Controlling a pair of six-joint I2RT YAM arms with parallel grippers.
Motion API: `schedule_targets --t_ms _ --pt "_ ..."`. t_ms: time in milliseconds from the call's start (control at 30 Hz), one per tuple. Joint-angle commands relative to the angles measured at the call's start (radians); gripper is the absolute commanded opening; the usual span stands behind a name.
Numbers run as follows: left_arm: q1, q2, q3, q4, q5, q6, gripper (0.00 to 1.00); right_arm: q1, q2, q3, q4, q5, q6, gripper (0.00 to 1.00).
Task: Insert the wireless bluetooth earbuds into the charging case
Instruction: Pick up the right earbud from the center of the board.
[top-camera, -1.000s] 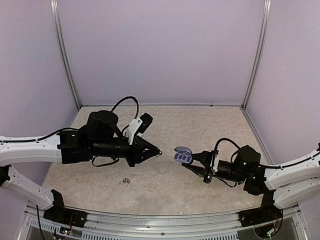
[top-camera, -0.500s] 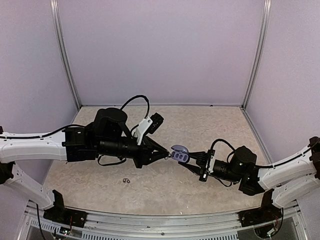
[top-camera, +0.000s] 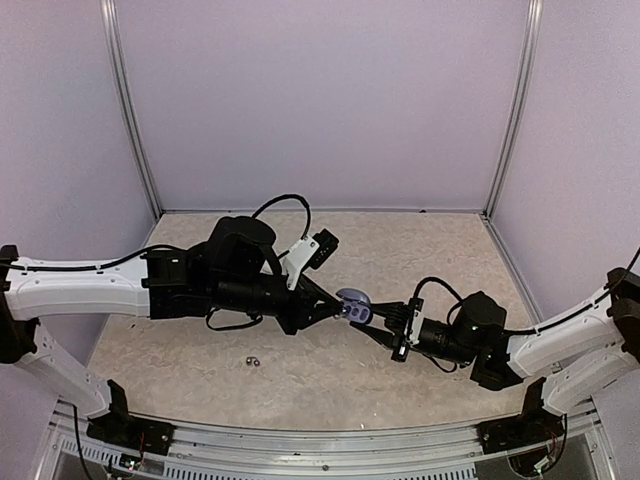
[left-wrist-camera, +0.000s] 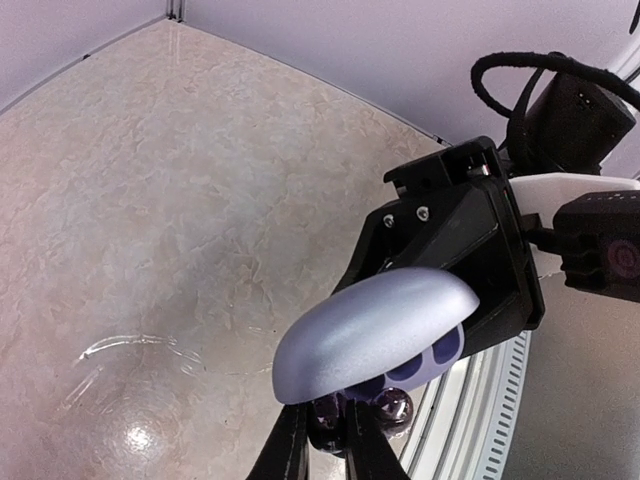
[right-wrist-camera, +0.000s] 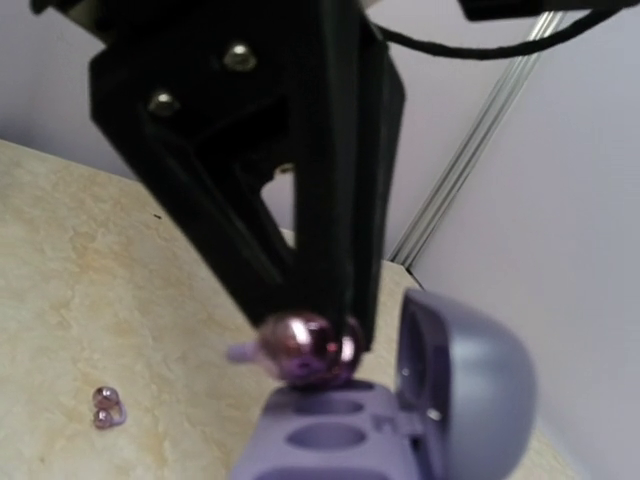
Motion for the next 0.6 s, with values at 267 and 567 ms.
schedule_targets --t_ms 267,567 --pt "-0.004 0.05 0.06 -0.043 -0.023 -0.008 0.14 0.012 0.039 0.019 0.11 -0.004 0.017 0.0" --pt "-0.006 0.077 0.087 -0.069 -0.028 -0.017 0.2 0.012 0.059 0.008 0.17 0.004 0.034 0.0"
